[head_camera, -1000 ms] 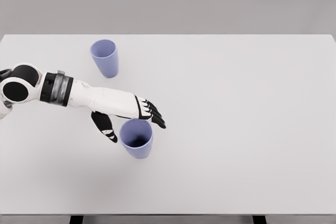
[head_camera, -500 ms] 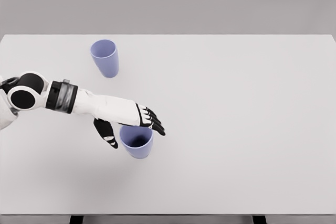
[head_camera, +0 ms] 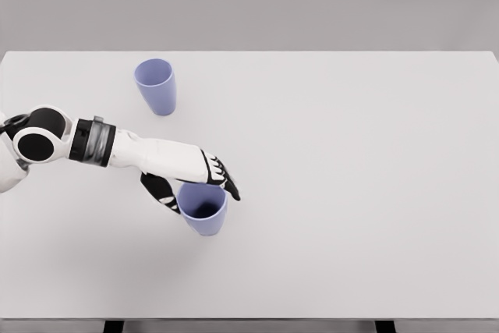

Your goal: Place the right cup on the left cup with left arm

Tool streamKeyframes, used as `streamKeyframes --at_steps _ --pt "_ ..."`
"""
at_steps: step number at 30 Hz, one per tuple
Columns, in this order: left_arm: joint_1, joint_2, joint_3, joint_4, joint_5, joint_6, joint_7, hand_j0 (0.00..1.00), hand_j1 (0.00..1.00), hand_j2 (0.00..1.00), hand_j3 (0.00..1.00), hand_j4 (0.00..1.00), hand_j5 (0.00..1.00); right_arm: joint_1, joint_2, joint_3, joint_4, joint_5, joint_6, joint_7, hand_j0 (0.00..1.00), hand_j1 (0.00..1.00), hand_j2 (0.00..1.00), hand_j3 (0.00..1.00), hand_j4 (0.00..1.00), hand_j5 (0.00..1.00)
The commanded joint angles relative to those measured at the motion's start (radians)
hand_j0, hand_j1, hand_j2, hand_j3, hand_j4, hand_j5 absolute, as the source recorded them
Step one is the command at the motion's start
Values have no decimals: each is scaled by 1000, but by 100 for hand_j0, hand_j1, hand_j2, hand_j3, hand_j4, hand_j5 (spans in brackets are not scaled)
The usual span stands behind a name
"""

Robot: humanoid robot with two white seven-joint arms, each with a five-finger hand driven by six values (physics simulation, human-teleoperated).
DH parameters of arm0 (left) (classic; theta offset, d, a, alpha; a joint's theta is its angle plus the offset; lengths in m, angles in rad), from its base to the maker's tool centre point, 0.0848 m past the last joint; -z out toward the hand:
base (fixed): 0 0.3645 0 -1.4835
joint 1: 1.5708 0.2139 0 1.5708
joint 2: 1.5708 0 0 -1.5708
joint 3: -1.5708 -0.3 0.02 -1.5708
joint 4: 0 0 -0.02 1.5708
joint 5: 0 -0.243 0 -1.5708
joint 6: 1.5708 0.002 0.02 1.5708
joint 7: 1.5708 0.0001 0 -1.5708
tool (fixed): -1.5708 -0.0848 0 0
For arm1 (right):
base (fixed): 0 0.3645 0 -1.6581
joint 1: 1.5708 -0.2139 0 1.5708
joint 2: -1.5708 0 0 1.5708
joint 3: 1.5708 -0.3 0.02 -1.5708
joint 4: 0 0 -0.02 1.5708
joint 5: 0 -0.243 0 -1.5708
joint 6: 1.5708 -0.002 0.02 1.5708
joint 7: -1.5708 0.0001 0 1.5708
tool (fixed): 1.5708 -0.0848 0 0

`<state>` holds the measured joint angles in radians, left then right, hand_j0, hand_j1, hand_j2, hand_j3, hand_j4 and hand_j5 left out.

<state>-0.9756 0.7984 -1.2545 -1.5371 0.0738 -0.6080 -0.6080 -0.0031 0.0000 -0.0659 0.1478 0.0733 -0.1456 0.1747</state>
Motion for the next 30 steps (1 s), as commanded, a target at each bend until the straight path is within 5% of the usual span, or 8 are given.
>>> streamKeyframes --at_steps 1,11,22,30 --pt "0 1 0 3 -8 -3 -3 70 70 70 70 70 70 0 0 0 1 0 0 0 100 100 100 100 100 100" --pt "25 13 64 -9 7 -3 -3 60 60 60 60 60 60 0 0 0 -1 0 0 0 100 100 100 100 100 100" --pt "-20 100 104 -17 142 -3 -3 55 55 55 55 55 55 0 0 0 -1 0 0 0 100 100 100 100 100 100" --pt "-54 99 102 67 192 -3 -3 55 55 55 55 55 55 0 0 0 -1 0 0 0 100 100 100 100 100 100"
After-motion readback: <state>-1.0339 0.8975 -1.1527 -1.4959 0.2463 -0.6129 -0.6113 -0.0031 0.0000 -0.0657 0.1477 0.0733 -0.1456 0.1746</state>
